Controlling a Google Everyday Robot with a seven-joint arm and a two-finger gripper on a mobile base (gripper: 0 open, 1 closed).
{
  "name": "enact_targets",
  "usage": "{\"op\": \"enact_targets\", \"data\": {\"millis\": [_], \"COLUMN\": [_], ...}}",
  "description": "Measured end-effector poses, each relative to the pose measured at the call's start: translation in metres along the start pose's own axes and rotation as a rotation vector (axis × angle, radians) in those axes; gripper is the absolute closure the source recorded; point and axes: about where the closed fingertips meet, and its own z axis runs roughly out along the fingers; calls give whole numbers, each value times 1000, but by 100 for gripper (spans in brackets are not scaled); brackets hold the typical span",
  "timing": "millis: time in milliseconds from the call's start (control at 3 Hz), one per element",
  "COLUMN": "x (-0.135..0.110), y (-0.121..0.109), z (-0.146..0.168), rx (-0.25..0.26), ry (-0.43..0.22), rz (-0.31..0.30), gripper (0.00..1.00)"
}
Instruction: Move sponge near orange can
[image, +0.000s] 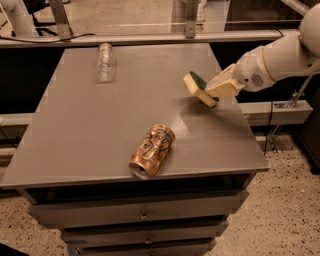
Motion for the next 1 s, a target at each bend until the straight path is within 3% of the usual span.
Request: {"op": "enact_targets", "data": {"millis": [1000], "x": [-4], "y": [95], "z": [-47], "rx": [-63], "ry": [35], "rz": [-162], "gripper": [100]}}
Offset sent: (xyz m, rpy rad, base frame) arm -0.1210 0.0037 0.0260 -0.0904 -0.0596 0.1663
